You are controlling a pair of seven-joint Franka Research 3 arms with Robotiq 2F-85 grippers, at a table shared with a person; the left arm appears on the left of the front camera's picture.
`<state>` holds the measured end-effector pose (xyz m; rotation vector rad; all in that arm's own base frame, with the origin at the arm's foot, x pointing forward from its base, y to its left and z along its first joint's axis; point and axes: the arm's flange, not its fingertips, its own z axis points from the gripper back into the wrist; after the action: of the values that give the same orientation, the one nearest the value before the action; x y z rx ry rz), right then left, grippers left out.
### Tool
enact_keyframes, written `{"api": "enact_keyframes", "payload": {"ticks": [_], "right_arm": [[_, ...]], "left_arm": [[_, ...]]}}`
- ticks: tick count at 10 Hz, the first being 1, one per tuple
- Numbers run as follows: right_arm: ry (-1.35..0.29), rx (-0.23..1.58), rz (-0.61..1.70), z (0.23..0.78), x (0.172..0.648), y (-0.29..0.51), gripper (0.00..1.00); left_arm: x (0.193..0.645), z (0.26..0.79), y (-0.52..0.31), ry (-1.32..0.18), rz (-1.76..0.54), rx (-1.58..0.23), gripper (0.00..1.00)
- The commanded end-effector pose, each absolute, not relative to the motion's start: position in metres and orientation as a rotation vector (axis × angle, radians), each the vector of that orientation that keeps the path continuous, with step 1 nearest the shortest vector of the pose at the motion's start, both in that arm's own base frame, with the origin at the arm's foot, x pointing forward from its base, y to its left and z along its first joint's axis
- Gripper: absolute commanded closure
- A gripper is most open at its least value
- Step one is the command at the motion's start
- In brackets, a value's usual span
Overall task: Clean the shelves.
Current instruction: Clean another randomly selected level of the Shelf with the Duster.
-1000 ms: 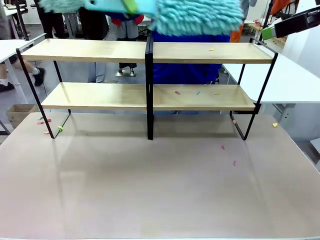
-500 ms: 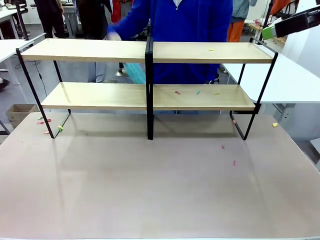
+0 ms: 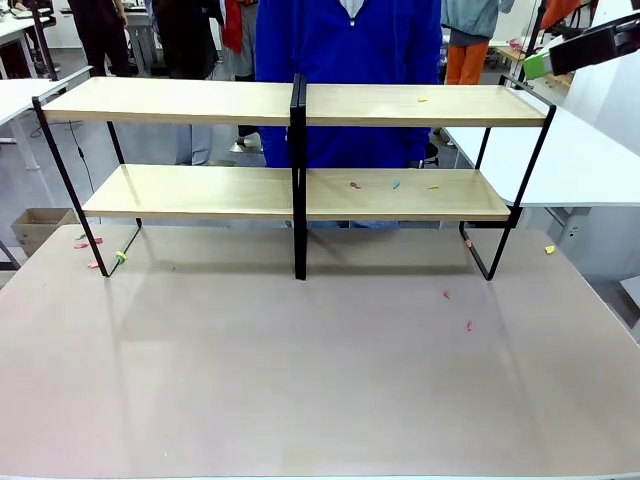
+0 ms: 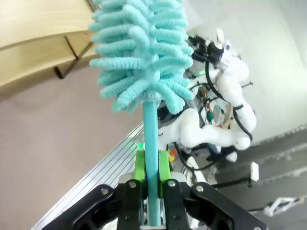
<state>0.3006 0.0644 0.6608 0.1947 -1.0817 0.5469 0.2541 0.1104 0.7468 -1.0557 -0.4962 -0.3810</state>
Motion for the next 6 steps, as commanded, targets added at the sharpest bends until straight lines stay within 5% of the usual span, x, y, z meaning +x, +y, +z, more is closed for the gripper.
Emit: {"api": "enact_keyframes", "payload": {"ticks": [1,6], "right_arm": [[-1.084,0.194,0.546,0.6616,0.3011,0.0641,0.00],[-1.084,0.194,0.546,0.6616,0.3011,0.0641,0.00]], "left_arm": [[0.2540,0.7623,0.0966,-0.496,-0.437,-1.041,0.87],[0.2543,0.7577,0.0948,-0.486,-0.418,-1.024,0.87]]}}
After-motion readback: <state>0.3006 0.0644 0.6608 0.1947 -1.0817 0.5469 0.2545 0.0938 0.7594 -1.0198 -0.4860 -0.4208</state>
